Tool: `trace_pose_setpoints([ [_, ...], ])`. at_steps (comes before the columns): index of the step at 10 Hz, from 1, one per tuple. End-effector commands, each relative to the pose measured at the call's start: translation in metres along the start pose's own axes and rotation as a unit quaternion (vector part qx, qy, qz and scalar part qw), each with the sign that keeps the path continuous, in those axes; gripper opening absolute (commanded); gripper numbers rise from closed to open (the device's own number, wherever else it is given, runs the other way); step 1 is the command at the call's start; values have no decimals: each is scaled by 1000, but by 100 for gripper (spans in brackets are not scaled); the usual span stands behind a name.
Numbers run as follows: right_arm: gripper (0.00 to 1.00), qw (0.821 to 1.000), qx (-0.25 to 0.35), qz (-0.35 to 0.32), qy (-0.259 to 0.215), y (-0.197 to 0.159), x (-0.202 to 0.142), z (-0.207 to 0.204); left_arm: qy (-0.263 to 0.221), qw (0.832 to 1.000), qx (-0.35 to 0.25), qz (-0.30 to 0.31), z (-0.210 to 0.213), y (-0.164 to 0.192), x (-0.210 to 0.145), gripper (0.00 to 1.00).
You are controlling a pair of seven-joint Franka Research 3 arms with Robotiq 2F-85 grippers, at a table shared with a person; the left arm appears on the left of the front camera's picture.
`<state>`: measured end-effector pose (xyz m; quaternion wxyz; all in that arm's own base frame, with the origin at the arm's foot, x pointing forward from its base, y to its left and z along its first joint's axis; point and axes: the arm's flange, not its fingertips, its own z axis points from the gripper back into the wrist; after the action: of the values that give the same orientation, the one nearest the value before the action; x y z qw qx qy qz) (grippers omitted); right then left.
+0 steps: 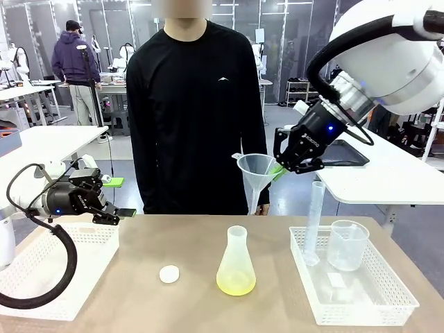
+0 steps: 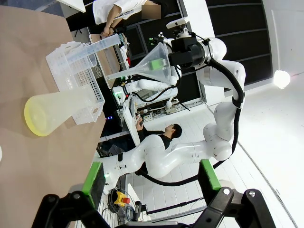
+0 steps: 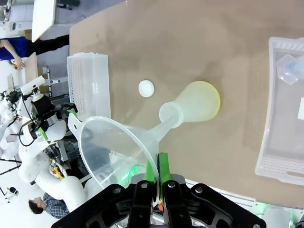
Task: Prepare the solutions needed for the experiment.
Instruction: Once the solution is in the Big flask , pick up the Plastic Funnel and place it back into the right Organizing basket.
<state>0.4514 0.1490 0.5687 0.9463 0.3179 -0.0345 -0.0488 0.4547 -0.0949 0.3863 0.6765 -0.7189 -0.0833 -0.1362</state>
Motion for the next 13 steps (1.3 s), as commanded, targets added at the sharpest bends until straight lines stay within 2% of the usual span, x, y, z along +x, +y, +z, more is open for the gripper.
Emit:
trace_pose_setpoints([
  [1,0,999,-7,-34,20,-25,-20,13,-2,1000,0,-2,-1,-1,1,100],
  [4,0,998,12,-59,30,-71,-63,26,-2,1000,0,-2,-1,-1,1,100],
  [8,0,992,-8,-121,-19,-141,-110,38,-2,1000,0,-2,-1,-1,1,100],
  [12,0,981,-59,-179,-50,-178,-99,42,-2,1000,0,-2,-1,-1,1,100],
  [13,0,982,-49,-173,-56,-183,-92,38,-2,1000,0,-2,-1,-1,1,100],
])
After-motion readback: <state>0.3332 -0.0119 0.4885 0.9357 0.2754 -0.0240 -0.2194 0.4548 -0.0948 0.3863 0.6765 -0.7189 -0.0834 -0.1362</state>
